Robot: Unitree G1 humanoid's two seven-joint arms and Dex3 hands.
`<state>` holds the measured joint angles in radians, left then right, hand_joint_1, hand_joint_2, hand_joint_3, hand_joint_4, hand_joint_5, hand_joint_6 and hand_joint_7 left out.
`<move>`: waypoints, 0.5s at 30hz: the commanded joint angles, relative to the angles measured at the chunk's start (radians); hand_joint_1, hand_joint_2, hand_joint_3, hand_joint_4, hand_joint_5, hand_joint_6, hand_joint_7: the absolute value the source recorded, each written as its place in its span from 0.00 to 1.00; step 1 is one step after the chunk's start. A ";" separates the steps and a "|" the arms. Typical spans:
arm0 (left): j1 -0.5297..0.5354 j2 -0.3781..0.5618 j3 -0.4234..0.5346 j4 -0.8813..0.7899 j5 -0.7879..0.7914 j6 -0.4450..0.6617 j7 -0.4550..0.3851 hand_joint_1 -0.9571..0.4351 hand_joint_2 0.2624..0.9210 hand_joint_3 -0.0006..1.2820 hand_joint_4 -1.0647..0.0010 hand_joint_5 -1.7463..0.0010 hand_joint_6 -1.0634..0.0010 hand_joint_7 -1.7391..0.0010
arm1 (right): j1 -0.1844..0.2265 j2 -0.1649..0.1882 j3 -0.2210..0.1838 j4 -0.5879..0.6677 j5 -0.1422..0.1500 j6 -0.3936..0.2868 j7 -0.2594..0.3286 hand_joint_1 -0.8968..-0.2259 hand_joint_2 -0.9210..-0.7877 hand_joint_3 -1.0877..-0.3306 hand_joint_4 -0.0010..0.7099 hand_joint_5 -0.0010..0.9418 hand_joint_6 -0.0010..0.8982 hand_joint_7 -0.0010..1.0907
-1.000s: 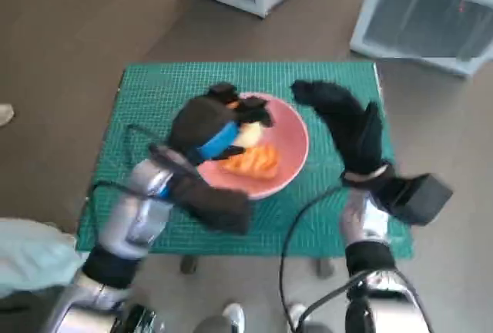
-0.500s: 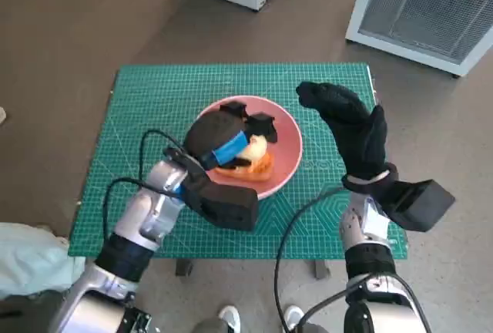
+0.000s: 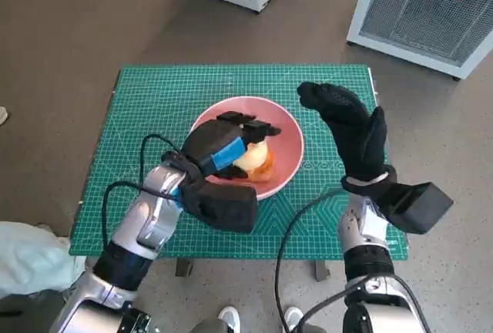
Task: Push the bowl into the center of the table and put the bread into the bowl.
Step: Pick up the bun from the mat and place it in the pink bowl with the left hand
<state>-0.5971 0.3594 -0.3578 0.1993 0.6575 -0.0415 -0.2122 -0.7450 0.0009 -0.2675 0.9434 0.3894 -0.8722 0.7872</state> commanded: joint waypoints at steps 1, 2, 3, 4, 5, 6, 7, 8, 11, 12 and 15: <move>0.034 0.014 0.034 -0.066 -0.037 0.017 -0.027 0.51 0.80 0.00 0.84 1.00 0.68 0.99 | 0.030 0.003 0.007 0.005 -0.005 0.003 -0.007 0.29 0.00 0.46 0.30 0.00 0.00 0.49; 0.039 0.015 0.040 -0.077 -0.045 0.019 -0.033 0.51 0.80 0.00 0.84 1.00 0.68 0.99 | 0.031 0.004 0.008 0.004 -0.005 0.003 -0.007 0.29 0.00 0.46 0.30 0.00 0.00 0.49; 0.047 0.017 0.051 -0.090 -0.060 0.016 -0.039 0.51 0.80 0.00 0.84 1.00 0.68 0.99 | 0.031 0.004 0.008 0.004 -0.005 0.003 -0.007 0.29 0.00 0.46 0.30 0.00 0.00 0.49; 0.053 0.019 0.058 -0.101 -0.072 0.015 -0.044 0.52 0.80 0.00 0.85 1.00 0.68 0.99 | 0.032 0.005 0.009 0.003 -0.004 0.003 -0.006 0.29 0.00 0.46 0.30 0.00 0.00 0.49; 0.063 0.022 0.071 -0.115 -0.090 0.009 -0.049 0.52 0.80 0.00 0.85 1.00 0.69 0.99 | 0.032 0.005 0.009 0.003 -0.004 0.003 -0.006 0.29 0.00 0.46 0.30 0.00 0.00 0.49; 0.071 0.023 0.079 -0.127 -0.103 0.006 -0.052 0.52 0.79 0.00 0.85 1.00 0.69 0.99 | 0.032 0.006 0.010 0.002 -0.004 0.004 -0.006 0.29 0.00 0.46 0.30 0.00 0.00 0.49; 0.081 0.025 0.093 -0.141 -0.125 -0.001 -0.057 0.52 0.79 0.00 0.85 1.00 0.69 0.99 | 0.033 0.006 0.010 0.002 -0.003 0.005 -0.006 0.29 0.00 0.46 0.30 0.00 0.00 0.49; 0.088 0.027 0.103 -0.151 -0.140 -0.005 -0.060 0.52 0.79 0.00 0.86 1.00 0.69 1.00 | 0.033 0.007 0.011 0.000 -0.003 0.005 -0.006 0.29 0.00 0.46 0.30 0.00 0.00 0.49; 0.114 0.029 0.146 -0.188 -0.207 -0.021 -0.069 0.53 0.78 0.00 0.86 1.00 0.69 1.00 | 0.036 0.007 0.012 -0.004 0.000 0.009 -0.004 0.28 0.00 0.46 0.30 0.00 0.00 0.49; 0.121 0.030 0.157 -0.198 -0.225 -0.025 -0.070 0.54 0.78 0.00 0.86 1.00 0.69 1.00 | 0.036 0.007 0.013 -0.006 0.000 0.010 -0.004 0.28 0.00 0.46 0.30 0.00 0.00 0.49; 0.149 0.032 0.206 -0.222 -0.306 -0.061 -0.072 0.55 0.79 0.00 0.86 1.00 0.69 1.00 | 0.038 0.006 0.013 -0.010 0.004 0.016 -0.002 0.28 0.00 0.46 0.30 0.00 0.00 0.49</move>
<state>-0.4778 0.3848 -0.1983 0.0129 0.4192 -0.0672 -0.2766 -0.7307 0.0050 -0.2581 0.9367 0.3902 -0.8705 0.7865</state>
